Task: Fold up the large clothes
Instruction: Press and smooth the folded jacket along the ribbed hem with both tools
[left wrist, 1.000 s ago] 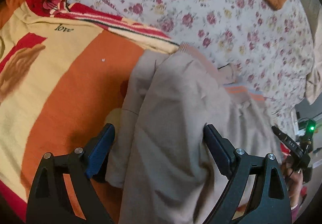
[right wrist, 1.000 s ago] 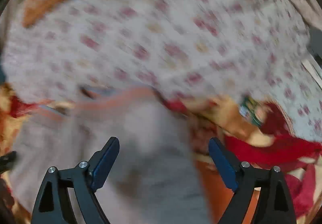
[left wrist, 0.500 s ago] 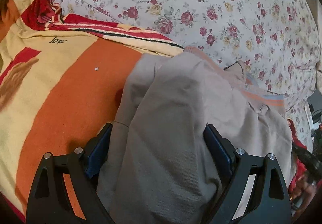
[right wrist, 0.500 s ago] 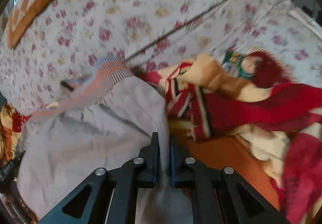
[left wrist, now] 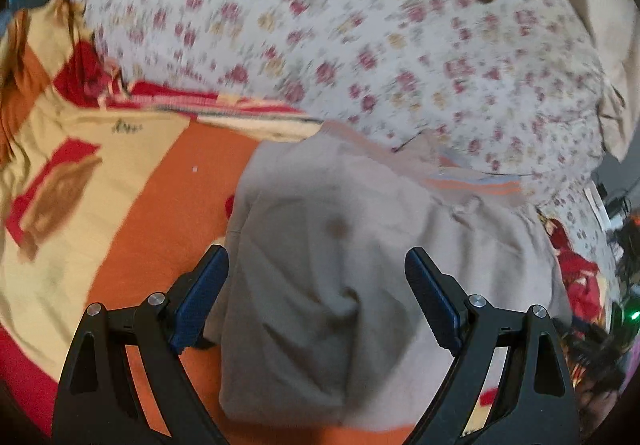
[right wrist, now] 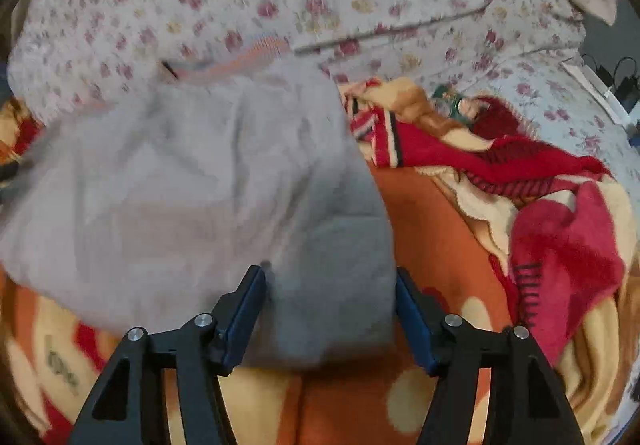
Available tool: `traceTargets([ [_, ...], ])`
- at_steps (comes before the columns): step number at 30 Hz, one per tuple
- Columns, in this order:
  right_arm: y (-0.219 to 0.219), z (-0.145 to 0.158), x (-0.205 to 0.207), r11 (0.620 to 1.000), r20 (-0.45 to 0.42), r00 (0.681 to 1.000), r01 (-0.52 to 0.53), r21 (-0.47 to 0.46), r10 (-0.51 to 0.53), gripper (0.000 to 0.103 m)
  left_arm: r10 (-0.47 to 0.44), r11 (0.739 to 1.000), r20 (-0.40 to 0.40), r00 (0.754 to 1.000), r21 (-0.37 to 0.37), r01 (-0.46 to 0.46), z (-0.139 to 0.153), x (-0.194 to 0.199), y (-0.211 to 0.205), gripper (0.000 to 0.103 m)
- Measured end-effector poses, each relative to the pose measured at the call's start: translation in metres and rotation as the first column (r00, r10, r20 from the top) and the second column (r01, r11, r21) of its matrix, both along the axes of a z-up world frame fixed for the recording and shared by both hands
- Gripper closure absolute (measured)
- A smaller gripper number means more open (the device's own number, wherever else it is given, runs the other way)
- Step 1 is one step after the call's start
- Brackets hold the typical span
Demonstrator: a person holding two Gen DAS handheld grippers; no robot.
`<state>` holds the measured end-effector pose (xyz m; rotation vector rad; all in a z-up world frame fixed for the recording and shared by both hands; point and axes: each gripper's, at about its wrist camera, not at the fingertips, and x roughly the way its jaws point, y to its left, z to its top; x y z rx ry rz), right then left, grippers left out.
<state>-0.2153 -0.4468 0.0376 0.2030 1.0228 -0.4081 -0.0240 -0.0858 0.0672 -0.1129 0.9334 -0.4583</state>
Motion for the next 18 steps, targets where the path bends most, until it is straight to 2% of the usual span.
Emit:
traceTargets([
  [3,0.013,0.03,-0.013,0.999,0.095,0.995,-0.035,-0.02,0.037,0.039,-0.005,1.0,0.029,1.0,0.002,0.005,0.009,-0.012,-0.003,0.013],
  [5,0.02,0.043,-0.015,0.998,0.13,0.989,-0.063,-0.012,0.064,0.03,-0.008,1.0,0.024,1.0,-0.006,0.008,0.012,-0.019,-0.007,0.013],
  [6,0.023,0.048,-0.014,0.997,0.139,0.987,-0.076,-0.009,0.077,0.022,-0.012,1.0,0.014,1.0,-0.01,0.012,0.014,-0.024,-0.011,0.013],
  [7,0.028,0.052,-0.013,0.996,0.15,0.985,-0.088,-0.005,0.088,0.019,-0.017,1.0,0.01,1.0,-0.007,0.017,0.014,-0.027,-0.013,0.013],
  [12,0.037,0.055,-0.001,0.992,0.185,0.976,-0.119,0.03,0.112,0.019,-0.032,0.998,0.02,0.999,0.057,0.031,0.003,-0.052,-0.024,0.013],
  [15,0.035,0.048,0.013,0.989,0.181,0.978,-0.119,0.085,0.102,0.019,-0.032,0.995,0.006,0.999,0.095,0.032,-0.009,-0.052,-0.026,0.013],
  [18,0.037,0.035,0.027,0.98,0.178,0.978,-0.133,0.148,0.106,0.019,-0.011,0.991,0.027,1.0,0.136,0.007,-0.017,-0.046,-0.027,0.013],
])
